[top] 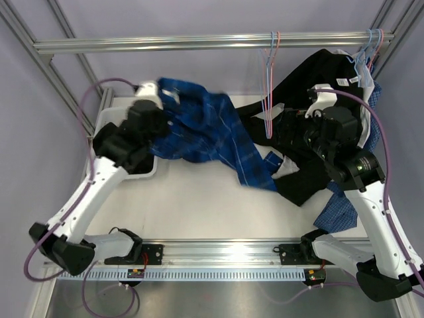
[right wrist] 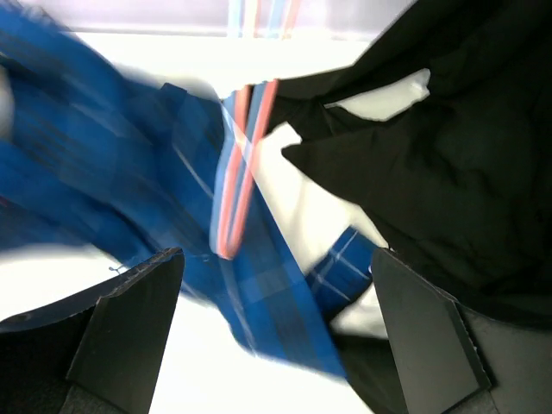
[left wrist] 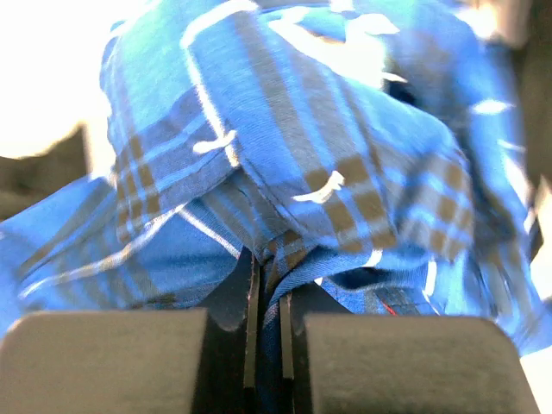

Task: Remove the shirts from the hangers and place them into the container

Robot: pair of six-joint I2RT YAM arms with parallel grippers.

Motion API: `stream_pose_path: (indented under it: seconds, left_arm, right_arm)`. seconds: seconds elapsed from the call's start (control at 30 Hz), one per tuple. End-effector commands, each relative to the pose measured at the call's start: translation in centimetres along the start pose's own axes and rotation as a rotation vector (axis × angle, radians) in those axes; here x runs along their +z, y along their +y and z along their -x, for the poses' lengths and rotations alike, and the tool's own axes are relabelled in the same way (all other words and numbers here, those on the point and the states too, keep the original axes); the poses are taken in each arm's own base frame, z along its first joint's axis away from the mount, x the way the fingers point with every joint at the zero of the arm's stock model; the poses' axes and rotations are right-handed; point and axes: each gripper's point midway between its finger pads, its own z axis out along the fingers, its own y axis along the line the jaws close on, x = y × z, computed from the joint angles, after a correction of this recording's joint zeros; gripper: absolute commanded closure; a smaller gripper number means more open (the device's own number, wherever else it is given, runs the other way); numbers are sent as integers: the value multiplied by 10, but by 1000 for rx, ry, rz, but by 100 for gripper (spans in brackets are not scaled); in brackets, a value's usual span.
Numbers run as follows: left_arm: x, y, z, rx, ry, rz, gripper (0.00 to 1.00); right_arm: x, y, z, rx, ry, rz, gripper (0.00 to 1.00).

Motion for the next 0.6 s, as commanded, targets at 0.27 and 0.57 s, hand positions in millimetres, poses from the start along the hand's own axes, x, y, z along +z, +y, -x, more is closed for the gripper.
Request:
stream_pose_path:
  seconds: [0.27,0.57]
  left_arm:
    - [38,219,-40,-440,131,409,100]
    - [69,267,-189,-634,462,640,94]
  right_arm:
    - [-12,17,39,-25,-112,88,0]
    - [-12,4,24,-46,-96,38,1]
